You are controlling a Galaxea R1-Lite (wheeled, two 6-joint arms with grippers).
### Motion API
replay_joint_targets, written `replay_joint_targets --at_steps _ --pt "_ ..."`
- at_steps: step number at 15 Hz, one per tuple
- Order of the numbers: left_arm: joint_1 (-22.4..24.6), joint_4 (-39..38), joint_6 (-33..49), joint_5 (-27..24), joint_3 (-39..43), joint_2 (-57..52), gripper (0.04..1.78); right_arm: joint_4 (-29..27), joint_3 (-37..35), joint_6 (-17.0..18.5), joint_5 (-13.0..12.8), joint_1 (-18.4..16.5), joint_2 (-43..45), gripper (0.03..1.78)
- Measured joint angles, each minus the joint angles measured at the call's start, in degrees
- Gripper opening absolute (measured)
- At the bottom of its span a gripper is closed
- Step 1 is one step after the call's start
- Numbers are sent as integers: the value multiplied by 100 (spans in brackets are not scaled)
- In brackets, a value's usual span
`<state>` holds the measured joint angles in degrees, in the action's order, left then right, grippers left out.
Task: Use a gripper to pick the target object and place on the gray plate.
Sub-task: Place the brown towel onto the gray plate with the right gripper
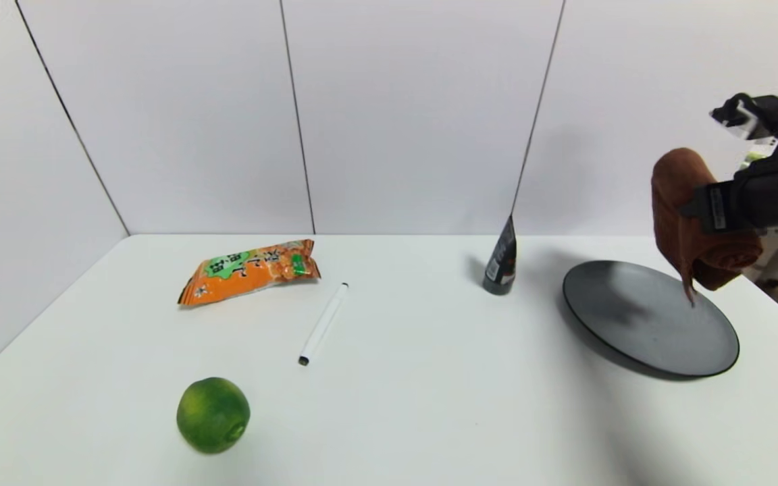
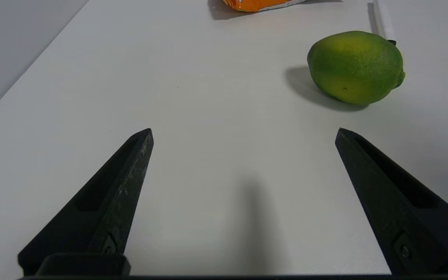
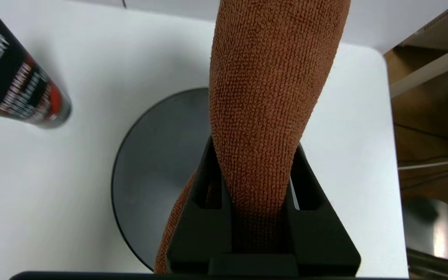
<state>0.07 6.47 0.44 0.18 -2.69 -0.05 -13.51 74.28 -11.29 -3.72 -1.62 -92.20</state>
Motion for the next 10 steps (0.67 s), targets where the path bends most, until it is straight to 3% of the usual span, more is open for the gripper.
replay_joint_targets --at_steps 9,10 --pt "0 0 -2 -2 0 0 169 323 -30 -441 2 22 -1172 33" --pt "0 0 -2 -2 0 0 169 323 -44 -441 4 30 -1208 45"
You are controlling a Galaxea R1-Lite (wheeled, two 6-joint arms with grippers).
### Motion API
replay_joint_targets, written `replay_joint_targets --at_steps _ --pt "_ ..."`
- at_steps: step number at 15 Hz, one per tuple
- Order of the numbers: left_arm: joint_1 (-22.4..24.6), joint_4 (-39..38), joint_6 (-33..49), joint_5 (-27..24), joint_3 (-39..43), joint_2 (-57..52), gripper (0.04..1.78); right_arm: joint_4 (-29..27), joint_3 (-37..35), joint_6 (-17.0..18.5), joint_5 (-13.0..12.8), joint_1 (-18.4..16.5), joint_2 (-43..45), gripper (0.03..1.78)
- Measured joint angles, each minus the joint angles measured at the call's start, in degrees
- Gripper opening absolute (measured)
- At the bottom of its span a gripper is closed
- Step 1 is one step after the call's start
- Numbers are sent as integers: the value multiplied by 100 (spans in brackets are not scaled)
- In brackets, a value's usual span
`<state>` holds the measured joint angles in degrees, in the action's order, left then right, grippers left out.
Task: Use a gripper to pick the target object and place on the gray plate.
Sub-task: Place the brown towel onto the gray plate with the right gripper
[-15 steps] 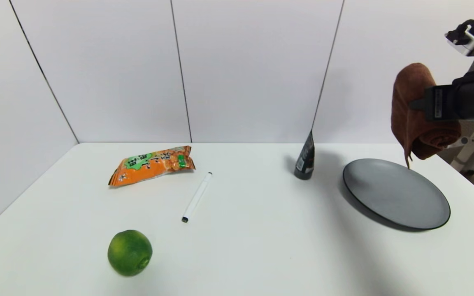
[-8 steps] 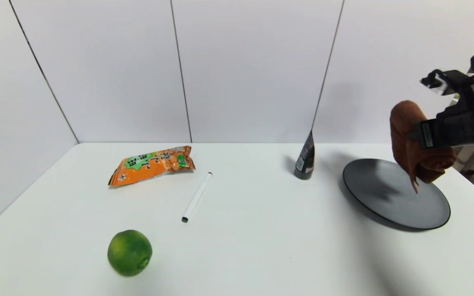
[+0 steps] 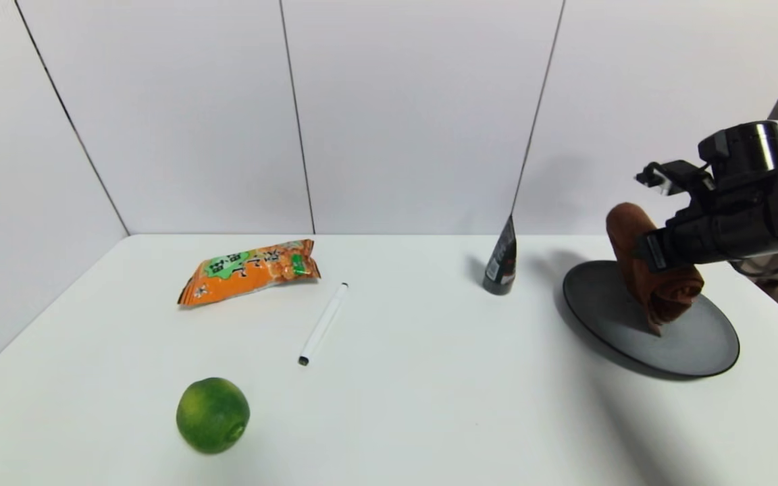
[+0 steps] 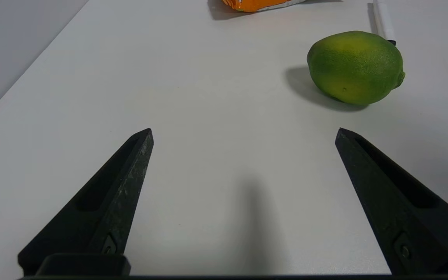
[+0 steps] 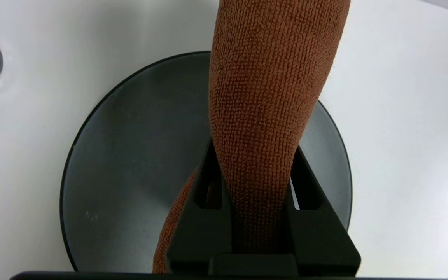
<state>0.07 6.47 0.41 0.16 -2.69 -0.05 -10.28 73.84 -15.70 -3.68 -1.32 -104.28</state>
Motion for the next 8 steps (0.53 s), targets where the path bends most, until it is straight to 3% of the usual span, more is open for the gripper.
replay_joint_targets --at_steps 3,8 --pt "0 0 0 2 0 0 169 0 -6 0 -6 13 -5 86" --pt "0 -2 0 2 0 0 169 -69 -33 18 -4 16 332 126"
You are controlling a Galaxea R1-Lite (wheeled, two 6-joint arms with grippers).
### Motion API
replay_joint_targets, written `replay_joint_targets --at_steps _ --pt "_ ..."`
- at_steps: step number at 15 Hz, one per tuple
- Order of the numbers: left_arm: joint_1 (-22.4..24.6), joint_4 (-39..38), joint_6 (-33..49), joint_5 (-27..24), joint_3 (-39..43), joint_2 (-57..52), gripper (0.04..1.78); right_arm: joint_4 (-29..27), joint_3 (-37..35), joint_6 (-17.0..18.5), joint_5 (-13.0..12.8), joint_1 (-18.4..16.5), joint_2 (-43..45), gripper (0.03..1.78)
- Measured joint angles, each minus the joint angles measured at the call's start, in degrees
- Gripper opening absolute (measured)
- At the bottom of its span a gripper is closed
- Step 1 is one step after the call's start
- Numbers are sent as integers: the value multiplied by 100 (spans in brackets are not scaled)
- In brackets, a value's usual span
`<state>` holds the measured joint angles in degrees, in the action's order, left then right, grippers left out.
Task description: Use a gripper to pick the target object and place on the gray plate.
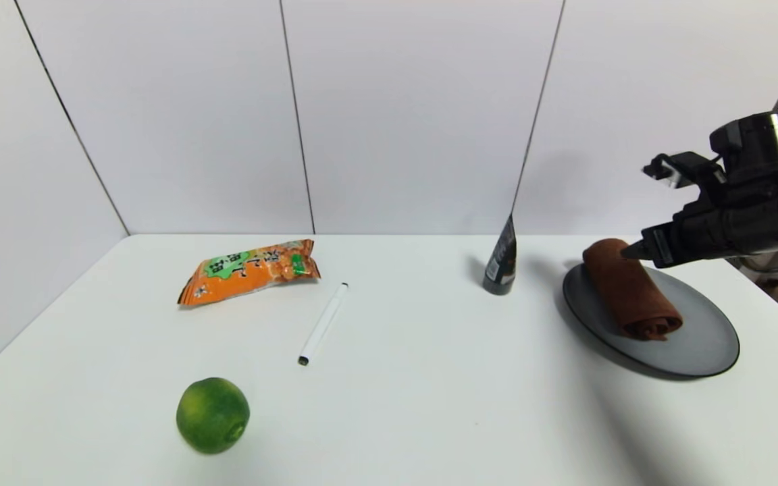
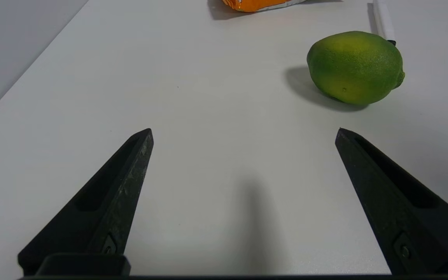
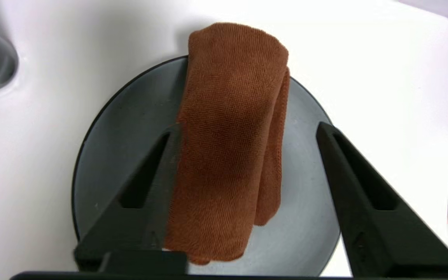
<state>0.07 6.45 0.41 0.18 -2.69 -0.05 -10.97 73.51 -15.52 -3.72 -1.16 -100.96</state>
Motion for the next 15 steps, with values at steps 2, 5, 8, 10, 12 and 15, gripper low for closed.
replay_joint_targets --at_steps 2,5,8,10,12,15 --pt "0 0 0 -2 0 0 169 21 -85 34 0 -5 295 137" --pt "0 2 0 -2 0 0 169 52 -278 238 55 12 1028 147" --pt "0 2 0 -2 2 0 169 11 -621 684 116 173 2100 155" --pt "0 2 0 0 2 0 169 20 -1130 795 254 239 2957 159" --pt "0 2 0 -2 2 0 169 30 -1952 845 479 280 3922 161" --pt "0 0 0 0 2 0 169 48 -3410 898 677 302 5427 165"
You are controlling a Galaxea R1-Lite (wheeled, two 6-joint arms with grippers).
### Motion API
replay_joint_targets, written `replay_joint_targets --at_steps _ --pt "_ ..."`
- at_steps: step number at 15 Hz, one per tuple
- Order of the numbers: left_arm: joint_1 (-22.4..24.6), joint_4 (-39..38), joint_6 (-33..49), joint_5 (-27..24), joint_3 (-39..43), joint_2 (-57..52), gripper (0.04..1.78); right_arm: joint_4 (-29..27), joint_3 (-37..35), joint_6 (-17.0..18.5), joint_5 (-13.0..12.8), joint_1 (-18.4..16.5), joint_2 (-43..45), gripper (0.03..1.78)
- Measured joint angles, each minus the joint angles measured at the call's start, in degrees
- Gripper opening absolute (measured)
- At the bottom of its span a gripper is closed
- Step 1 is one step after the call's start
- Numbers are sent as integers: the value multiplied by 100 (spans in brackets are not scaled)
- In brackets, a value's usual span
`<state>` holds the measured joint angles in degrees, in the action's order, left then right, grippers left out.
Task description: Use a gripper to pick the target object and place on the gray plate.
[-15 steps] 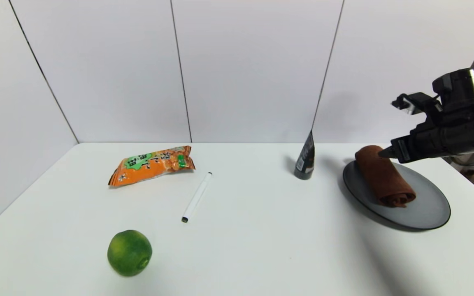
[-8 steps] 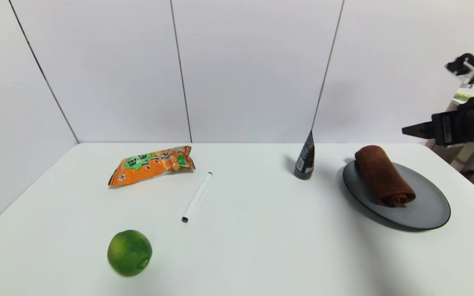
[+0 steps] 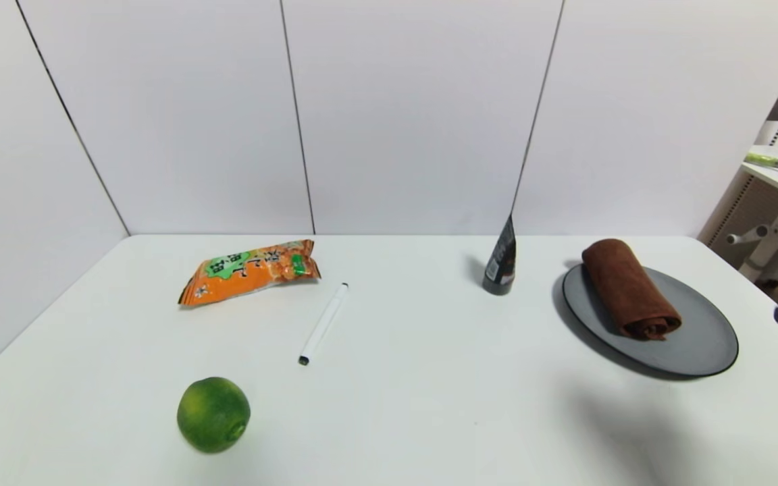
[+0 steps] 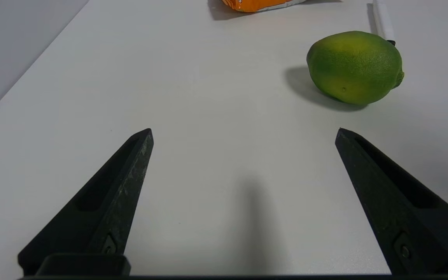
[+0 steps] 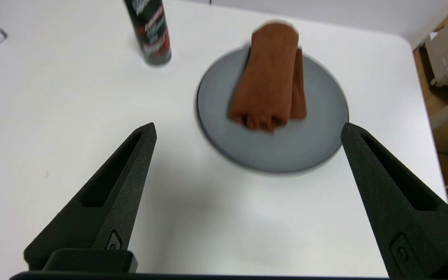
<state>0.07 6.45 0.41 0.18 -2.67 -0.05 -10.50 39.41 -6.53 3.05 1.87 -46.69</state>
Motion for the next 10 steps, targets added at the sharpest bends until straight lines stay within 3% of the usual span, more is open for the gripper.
replay_joint_targets --at_steps 6,10 --pt "0 2 0 0 -5 0 169 74 -2616 -11 45 -149 2864 168" --pt "0 0 -1 -2 -5 0 169 406 -3573 216 -300 -197 4214 169"
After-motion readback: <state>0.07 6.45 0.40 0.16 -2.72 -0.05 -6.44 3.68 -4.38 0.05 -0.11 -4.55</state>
